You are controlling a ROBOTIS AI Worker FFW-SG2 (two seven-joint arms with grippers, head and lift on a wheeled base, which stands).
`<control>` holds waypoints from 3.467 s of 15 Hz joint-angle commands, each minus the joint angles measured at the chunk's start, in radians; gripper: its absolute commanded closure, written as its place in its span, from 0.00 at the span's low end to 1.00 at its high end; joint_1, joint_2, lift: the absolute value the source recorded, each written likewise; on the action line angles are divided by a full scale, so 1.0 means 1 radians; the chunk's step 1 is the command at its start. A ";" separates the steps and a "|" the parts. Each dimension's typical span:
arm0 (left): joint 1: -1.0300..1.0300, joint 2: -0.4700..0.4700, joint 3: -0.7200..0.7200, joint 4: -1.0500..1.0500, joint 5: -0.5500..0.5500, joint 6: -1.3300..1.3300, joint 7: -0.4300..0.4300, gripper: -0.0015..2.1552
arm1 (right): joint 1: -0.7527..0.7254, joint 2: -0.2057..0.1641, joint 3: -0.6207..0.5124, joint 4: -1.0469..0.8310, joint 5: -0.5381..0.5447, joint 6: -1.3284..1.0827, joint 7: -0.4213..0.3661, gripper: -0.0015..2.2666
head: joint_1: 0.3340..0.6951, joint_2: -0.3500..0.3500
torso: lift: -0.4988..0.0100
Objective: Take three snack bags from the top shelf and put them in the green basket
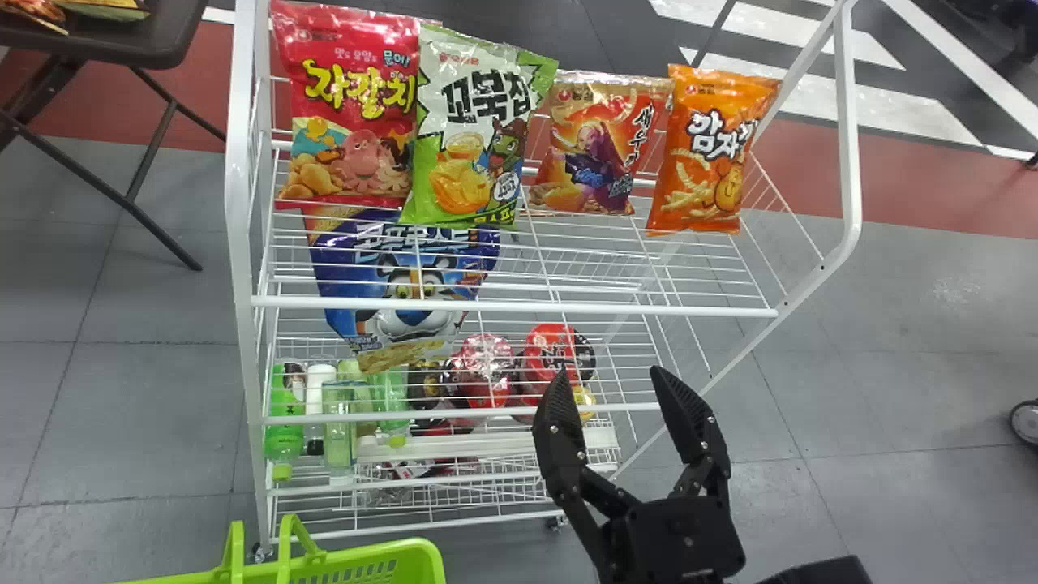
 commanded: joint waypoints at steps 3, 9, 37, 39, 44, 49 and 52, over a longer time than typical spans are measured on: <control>0.003 -0.001 0.000 0.002 0.004 0.000 -0.002 0.93 | 0.000 0.001 0.000 0.001 0.000 -0.001 0.000 0.08 | 1.00 0.00 | 0.89; 0.003 -0.003 0.000 0.008 0.004 -0.003 -0.004 0.93 | 0.006 0.000 0.000 0.001 -0.002 -0.010 0.000 0.08 | 1.00 0.00 | 0.89; -0.030 0.000 -0.028 0.040 -0.013 -0.009 0.014 0.93 | -0.663 -0.003 -0.008 0.261 -0.021 0.487 0.006 0.08 | 1.00 0.03 | 0.89; -0.048 0.002 -0.028 0.058 -0.013 -0.009 0.013 0.93 | -0.773 -0.003 0.002 0.348 -0.006 0.511 0.005 0.08 | 1.00 0.07 | 0.89; -0.085 0.003 -0.028 0.112 -0.011 -0.012 0.013 0.93 | -1.002 -0.005 0.002 0.589 -0.003 0.560 0.014 0.08 | 1.00 0.14 | 0.89; -0.119 0.003 -0.028 0.146 -0.013 -0.009 0.017 0.93 | -1.141 -0.006 -0.018 0.756 -0.015 0.570 0.107 0.08 | 1.00 0.18 | 0.89; -0.132 0.002 -0.028 0.153 -0.014 -0.009 0.022 0.93 | -1.169 -0.008 -0.025 0.782 -0.015 0.631 0.184 0.39 | 1.00 0.19 | 0.89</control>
